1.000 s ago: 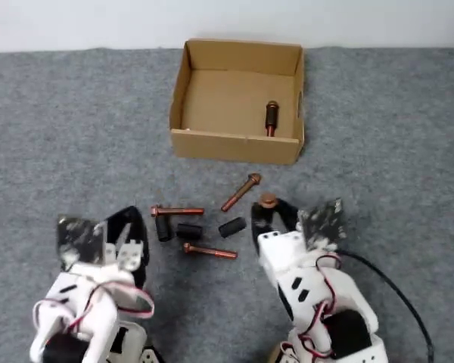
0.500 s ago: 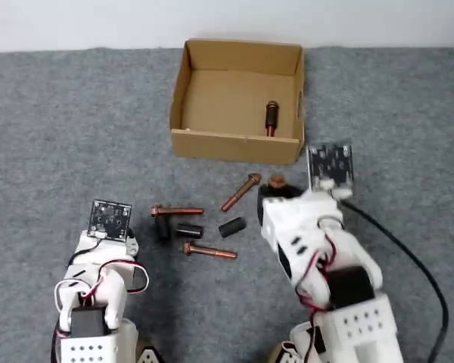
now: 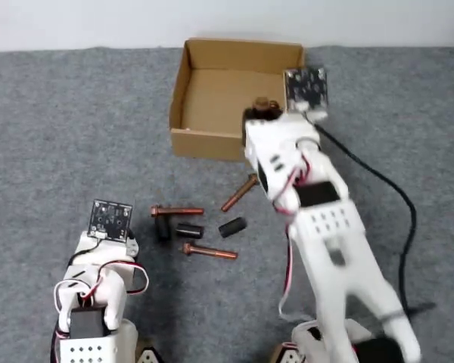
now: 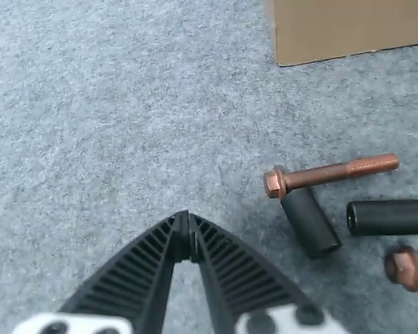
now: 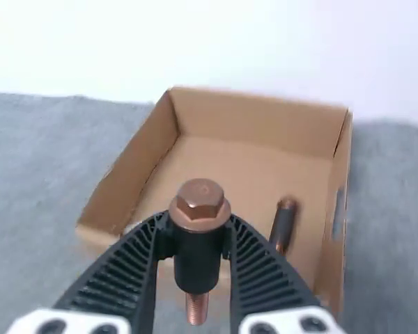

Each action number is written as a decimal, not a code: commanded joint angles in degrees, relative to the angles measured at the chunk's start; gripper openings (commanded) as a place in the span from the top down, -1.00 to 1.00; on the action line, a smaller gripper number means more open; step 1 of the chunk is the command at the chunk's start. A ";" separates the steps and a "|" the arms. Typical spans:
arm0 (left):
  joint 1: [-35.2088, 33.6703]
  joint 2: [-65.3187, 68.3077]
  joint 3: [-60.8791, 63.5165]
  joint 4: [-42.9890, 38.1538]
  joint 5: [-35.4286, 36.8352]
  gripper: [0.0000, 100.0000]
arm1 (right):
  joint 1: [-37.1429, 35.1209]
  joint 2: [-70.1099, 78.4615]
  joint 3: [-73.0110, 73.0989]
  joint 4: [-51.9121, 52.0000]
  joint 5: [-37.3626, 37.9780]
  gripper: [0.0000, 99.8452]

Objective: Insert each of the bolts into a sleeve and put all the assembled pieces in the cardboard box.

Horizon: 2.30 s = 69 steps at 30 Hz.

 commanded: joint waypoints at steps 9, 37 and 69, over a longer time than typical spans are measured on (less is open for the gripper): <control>-0.26 0.18 -0.22 -0.18 -0.44 0.99 | 0.84 33.19 -30.42 -9.54 8.35 0.98; -0.62 14.15 -0.13 -11.78 -0.79 0.99 | -1.54 40.13 -48.53 19.12 21.45 0.98; -4.40 14.07 -0.13 -12.13 -0.62 0.99 | -13.58 25.54 -42.29 83.47 29.89 0.83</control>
